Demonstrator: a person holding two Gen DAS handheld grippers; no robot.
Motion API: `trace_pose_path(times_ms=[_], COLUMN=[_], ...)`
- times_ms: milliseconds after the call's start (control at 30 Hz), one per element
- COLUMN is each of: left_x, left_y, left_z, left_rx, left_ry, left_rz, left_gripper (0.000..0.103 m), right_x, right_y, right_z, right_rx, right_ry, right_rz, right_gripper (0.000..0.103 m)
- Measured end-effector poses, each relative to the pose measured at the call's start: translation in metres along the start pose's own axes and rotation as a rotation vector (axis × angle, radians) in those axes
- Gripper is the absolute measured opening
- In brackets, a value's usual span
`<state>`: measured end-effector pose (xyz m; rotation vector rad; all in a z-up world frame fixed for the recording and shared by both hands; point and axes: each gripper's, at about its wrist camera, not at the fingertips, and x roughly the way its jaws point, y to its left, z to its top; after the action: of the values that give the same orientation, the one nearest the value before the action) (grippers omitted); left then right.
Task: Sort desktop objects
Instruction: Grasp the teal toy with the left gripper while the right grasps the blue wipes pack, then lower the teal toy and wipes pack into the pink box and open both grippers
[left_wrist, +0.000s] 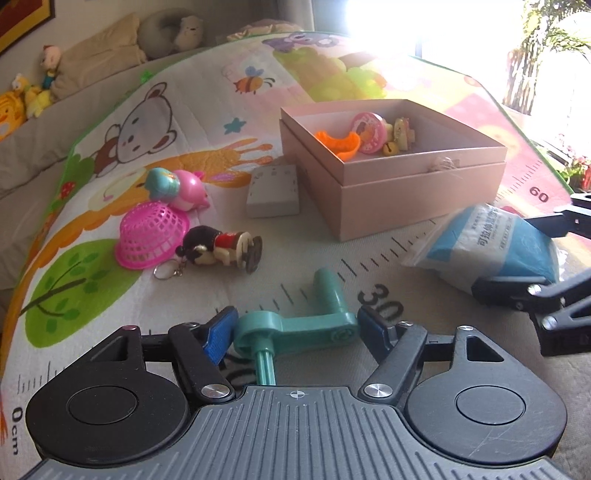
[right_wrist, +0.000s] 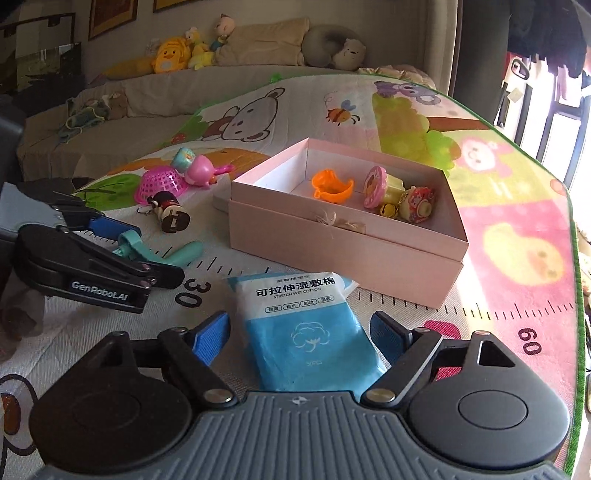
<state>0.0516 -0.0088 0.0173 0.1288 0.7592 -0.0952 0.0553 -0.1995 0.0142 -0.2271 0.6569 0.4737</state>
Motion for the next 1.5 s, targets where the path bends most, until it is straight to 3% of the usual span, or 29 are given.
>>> trace_pose_path(times_ms=[33,67,233,333,467,633,733,800,1000,1133,1233,1333,1400,1500], left_x=[-0.008,-0.015,-0.061,-0.084,-0.091,-0.042,0.004,0.023,0.014,0.008,0.008,0.002,-0.001,-0.006], left_y=[-0.001,-0.002,-0.009,-0.012,-0.021,-0.033,-0.035,-0.033,0.004,0.030,0.053,0.068,0.074,0.082], left_z=[-0.005,-0.010,-0.015,0.004,0.052,0.114,0.142,0.147,0.096,0.049,0.020,-0.003,-0.013,-0.016], left_rx=[0.008,0.019,0.068,0.071,0.095,0.081,0.050,0.039,-0.011,-0.018,-0.067,-0.138,-0.161,-0.205], left_ry=[0.007,0.010,-0.056,-0.132,-0.275,-0.351,-0.310,-0.281,-0.246,-0.203,-0.141,-0.117,-0.116,-0.149], left_rz=[-0.014,-0.025,-0.056,-0.078,-0.074,-0.037,-0.043,-0.046,-0.022,0.114,0.209,0.181,0.166,0.137], left_gripper=[0.076,0.076,0.076,0.076,0.076,0.076,0.077,0.086,0.097,0.099,0.099,0.100,0.100,0.101], right_x=[-0.001,-0.004,-0.047,-0.088,-0.117,-0.083,-0.039,-0.007,0.045,0.040,0.034,0.036,0.048,0.073], right_y=[0.001,0.003,0.008,-0.002,-0.036,-0.078,-0.090,-0.095,-0.098,-0.068,-0.040,-0.017,-0.002,0.019], right_z=[-0.001,-0.001,-0.003,0.012,0.059,0.116,0.134,0.139,0.128,0.123,0.128,0.145,0.158,0.182], right_rx=[-0.012,-0.024,-0.051,-0.049,0.054,0.171,0.183,0.194,0.258,0.143,0.055,0.051,0.023,-0.024], right_ry=[0.018,0.033,0.030,-0.070,-0.203,-0.210,-0.169,-0.129,-0.024,-0.058,-0.069,-0.027,0.024,0.059], right_rz=[0.008,0.024,0.085,0.096,0.071,0.027,-0.040,-0.061,0.018,-0.071,-0.050,0.025,0.004,-0.026], right_gripper=[0.057,0.051,0.050,0.050,0.050,0.050,0.050,0.051,0.055,0.056,0.056,0.053,0.046,0.045])
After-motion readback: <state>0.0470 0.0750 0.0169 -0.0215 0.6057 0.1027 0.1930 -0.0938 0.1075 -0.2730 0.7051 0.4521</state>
